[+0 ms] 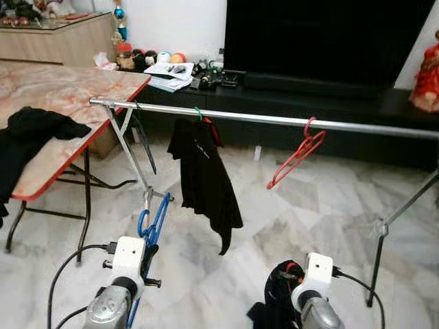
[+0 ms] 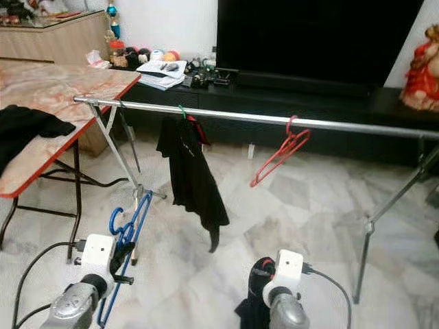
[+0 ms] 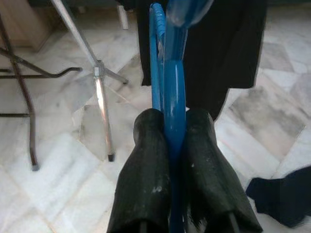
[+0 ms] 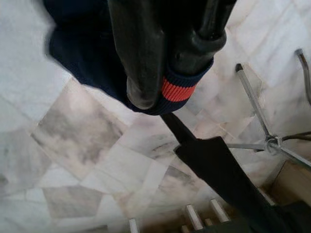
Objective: Hang hanger
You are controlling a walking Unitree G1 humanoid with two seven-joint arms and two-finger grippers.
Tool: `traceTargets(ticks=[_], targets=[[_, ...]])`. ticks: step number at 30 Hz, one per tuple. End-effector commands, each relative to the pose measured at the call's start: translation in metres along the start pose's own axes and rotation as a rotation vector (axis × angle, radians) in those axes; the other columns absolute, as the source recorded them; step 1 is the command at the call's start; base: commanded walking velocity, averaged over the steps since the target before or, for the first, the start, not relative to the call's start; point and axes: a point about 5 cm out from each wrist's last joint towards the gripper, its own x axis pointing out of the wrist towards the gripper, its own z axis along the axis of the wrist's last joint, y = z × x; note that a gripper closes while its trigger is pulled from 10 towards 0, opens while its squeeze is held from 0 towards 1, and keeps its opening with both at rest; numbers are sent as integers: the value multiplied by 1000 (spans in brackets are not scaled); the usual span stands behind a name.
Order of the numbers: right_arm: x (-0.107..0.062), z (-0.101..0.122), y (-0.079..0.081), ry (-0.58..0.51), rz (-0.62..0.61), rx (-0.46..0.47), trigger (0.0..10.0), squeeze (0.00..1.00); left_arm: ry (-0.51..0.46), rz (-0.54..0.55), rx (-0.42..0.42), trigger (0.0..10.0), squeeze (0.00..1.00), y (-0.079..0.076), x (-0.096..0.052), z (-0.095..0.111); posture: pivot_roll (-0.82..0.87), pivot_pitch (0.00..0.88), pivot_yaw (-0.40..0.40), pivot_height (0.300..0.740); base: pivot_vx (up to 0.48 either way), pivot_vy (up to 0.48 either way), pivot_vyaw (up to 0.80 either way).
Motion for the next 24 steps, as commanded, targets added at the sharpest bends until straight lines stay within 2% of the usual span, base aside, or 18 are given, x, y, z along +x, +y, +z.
traceTargets(ticks=[1,4,24], targets=[[2,5,2,-23,0,5,10000,0,0,-6,9,10000,0,0,1,0,123,0,-35,740,0,480,0],[2,6,2,-24,0,5,10000,0,3,-5,8,10000,0,1,2,-2,124,0,-35,740,0,480,0],[6,20,5,-74,3,1,10000,0,12,-39,26,10000,0,-2,1,-6,125,0,-40,740,0,0,0]])
